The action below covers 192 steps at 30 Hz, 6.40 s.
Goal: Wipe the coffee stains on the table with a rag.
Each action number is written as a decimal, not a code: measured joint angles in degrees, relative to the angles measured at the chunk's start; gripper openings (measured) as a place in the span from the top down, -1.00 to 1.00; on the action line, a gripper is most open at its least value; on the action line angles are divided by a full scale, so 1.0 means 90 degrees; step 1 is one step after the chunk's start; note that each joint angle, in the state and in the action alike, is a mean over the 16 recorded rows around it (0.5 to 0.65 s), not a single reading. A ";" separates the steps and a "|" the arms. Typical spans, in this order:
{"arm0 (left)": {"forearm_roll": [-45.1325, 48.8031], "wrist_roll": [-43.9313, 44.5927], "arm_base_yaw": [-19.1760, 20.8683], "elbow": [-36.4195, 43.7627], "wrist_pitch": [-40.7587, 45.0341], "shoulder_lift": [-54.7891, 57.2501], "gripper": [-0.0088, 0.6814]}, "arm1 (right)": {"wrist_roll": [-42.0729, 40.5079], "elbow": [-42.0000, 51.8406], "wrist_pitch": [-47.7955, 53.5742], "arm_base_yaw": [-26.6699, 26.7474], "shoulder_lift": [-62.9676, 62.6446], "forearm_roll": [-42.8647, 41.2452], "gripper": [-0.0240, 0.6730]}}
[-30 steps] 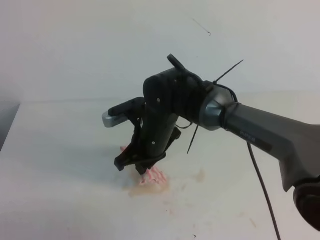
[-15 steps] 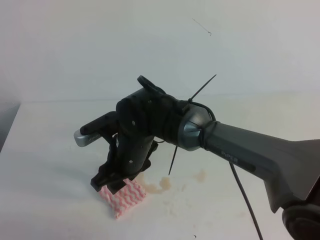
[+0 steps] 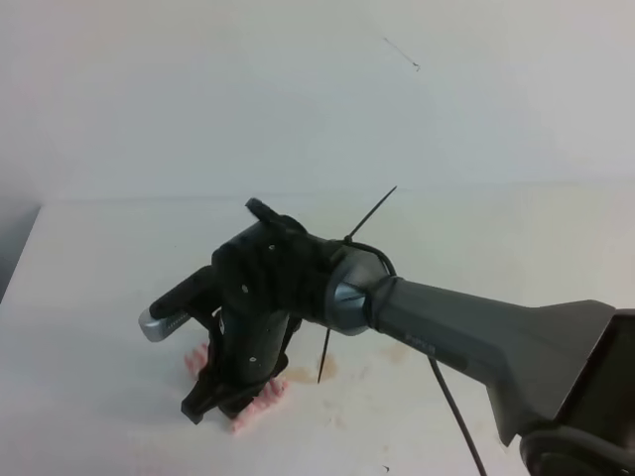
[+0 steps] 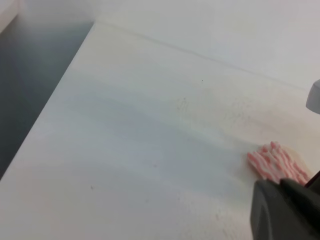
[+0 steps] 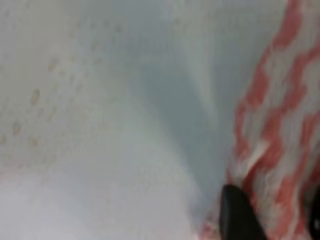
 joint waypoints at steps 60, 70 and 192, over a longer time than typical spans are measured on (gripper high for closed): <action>0.0000 0.0000 0.0000 0.0000 0.0000 0.0000 0.98 | -0.0639 0.5617 -0.1998 -0.3346 -0.3337 -0.0175 0.83; 0.0000 0.0000 0.0000 0.0000 0.0000 0.0000 0.98 | -0.0299 0.6067 -0.1990 -0.3384 -0.4035 -0.0630 0.12; 0.0000 0.0000 0.0000 0.0000 0.0000 0.0000 0.98 | -0.1579 1.3471 -0.4461 -0.6204 -1.5361 0.0805 0.94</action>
